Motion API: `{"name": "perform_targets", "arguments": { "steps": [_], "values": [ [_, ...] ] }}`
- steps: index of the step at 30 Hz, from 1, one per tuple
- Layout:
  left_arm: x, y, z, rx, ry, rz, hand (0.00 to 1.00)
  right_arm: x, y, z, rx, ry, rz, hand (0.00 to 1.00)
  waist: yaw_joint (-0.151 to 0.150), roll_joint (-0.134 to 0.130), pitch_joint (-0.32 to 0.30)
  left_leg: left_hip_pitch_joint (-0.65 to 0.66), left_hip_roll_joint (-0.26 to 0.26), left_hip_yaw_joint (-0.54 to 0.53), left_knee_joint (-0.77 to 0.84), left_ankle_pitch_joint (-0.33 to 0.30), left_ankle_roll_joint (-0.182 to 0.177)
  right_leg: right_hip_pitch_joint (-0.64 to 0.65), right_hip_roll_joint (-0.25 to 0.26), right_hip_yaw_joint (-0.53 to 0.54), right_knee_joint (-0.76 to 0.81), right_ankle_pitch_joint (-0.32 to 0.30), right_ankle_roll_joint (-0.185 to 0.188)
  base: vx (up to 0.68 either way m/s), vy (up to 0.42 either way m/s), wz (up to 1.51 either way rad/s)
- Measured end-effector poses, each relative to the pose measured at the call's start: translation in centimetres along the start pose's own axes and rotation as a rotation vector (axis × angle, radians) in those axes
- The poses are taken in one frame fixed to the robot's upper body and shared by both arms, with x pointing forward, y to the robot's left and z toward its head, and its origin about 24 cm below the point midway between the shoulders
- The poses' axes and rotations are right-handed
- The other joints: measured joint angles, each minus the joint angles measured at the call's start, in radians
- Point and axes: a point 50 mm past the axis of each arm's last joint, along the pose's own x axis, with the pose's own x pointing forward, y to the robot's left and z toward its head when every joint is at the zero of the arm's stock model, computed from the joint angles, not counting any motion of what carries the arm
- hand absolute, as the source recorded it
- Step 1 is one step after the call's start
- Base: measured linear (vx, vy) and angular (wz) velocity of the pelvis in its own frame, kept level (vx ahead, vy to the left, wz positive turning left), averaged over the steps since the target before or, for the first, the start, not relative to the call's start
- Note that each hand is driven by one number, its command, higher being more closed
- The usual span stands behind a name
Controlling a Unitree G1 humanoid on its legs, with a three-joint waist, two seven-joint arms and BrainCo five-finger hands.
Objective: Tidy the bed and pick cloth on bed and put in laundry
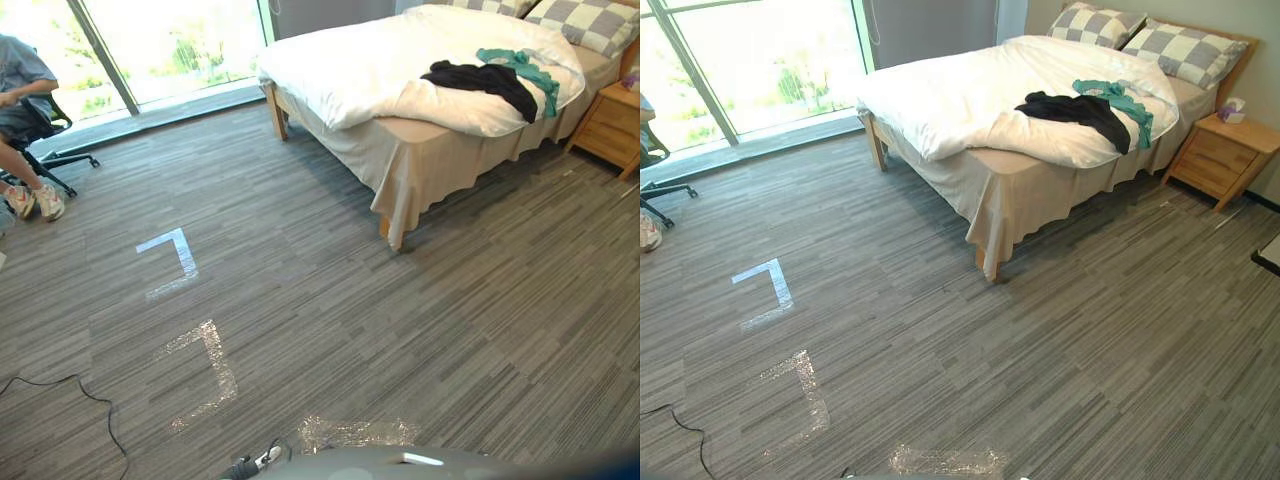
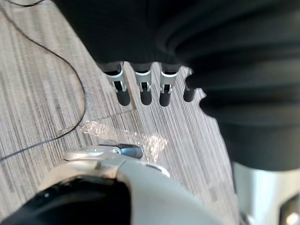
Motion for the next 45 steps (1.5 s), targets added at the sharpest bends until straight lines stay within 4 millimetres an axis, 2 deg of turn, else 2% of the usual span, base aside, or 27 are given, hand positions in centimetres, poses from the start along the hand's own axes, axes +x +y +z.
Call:
{"name": "perform_targets", "arguments": {
  "steps": [4,13,18,24,28,34,37,39,42,44,45],
  "values": [
    [0.1,0.1,0.2,0.018,0.003,-0.001,0.00,0.1,0.2,0.3,0.001,-0.008,0.006,0.00,0.000,-0.006,0.009,0.028,0.001,0.001,0.000,-0.008,-0.012,0.036,0.002,-0.001,-0.021,-0.001,0.004,0.08,-0.043,-0.04],
    [0.1,0.0,0.3,0.039,0.019,0.004,0.00,0.3,0.5,1.5,0.004,-0.036,0.021,0.00,-0.002,-0.002,0.015,0.043,0.014,0.013,0.000,-0.018,-0.027,0.049,0.012,-0.001,-0.019,-0.017,0.043,-0.01,-0.045,-0.01],
    [0.1,-0.1,0.3,0.039,0.015,0.006,0.00,0.3,0.4,1.7,0.002,-0.042,0.027,0.00,-0.003,0.006,0.023,0.047,0.020,0.021,-0.003,-0.018,-0.027,0.049,0.017,0.000,-0.018,-0.012,0.034,-0.07,-0.036,-0.04],
    [0.1,-0.2,0.3,-0.021,-0.016,-0.009,0.00,0.3,0.4,1.7,0.002,-0.043,0.027,0.00,-0.002,0.002,0.032,0.046,0.019,0.023,-0.006,-0.015,-0.022,0.049,0.017,0.001,-0.028,-0.002,0.014,-0.07,-0.023,-0.02],
    [0.0,-0.3,-0.1,-0.090,-0.003,-0.079,0.00,0.3,0.3,1.7,0.006,-0.049,0.030,0.00,-0.002,0.000,0.033,0.047,0.019,0.023,-0.006,-0.013,-0.019,0.051,0.018,0.002,-0.032,-0.001,0.013,-0.02,-0.010,0.00],
    [-0.1,-0.5,-0.3,-0.099,0.006,-0.138,0.00,0.2,0.4,1.8,0.034,-0.100,0.055,0.00,-0.007,-0.001,0.034,0.049,0.019,0.023,-0.006,-0.014,-0.018,0.054,0.018,0.003,-0.031,0.005,0.003,0.00,0.000,0.00],
    [-0.1,-0.5,-0.4,-0.061,-0.006,-0.139,0.00,0.2,0.4,2.0,0.086,-0.116,0.064,0.00,-0.021,0.000,0.035,0.051,0.019,0.027,-0.004,-0.028,-0.006,0.008,0.011,0.004,0.070,-0.059,0.013,0.00,0.000,0.00],
    [-0.1,-0.4,-0.1,-0.007,-0.023,-0.125,0.00,0.2,0.5,2.3,0.116,-0.134,0.072,0.00,-0.023,-0.003,0.045,0.063,0.014,0.053,-0.001,-0.042,-0.001,-0.085,-0.015,0.008,0.276,-0.134,0.060,0.04,0.035,-0.24],
    [-0.1,-0.2,0.2,0.015,-0.025,-0.092,0.00,0.2,0.7,2.6,0.172,-0.154,0.077,0.00,-0.028,0.002,0.084,0.109,0.022,0.109,0.002,-0.057,0.011,-0.165,-0.042,-0.029,0.491,-0.150,0.071,0.00,0.049,-0.54],
    [-0.1,0.4,0.4,0.030,-0.019,-0.061,0.00,0.1,1.3,2.0,0.214,-0.139,0.088,0.00,-0.042,-0.028,0.086,0.113,0.018,0.120,0.030,-0.084,0.002,-0.137,-0.050,-0.059,0.459,-0.168,0.048,0.02,0.002,-0.29],
    [-0.1,0.6,0.5,0.037,-0.013,-0.041,0.00,0.1,1.4,1.8,0.230,-0.135,0.090,0.00,-0.046,-0.032,0.087,0.113,0.019,0.124,0.033,-0.087,-0.001,-0.117,-0.044,-0.063,0.419,-0.171,0.042,0.07,-0.031,-0.24]
  ]
}}
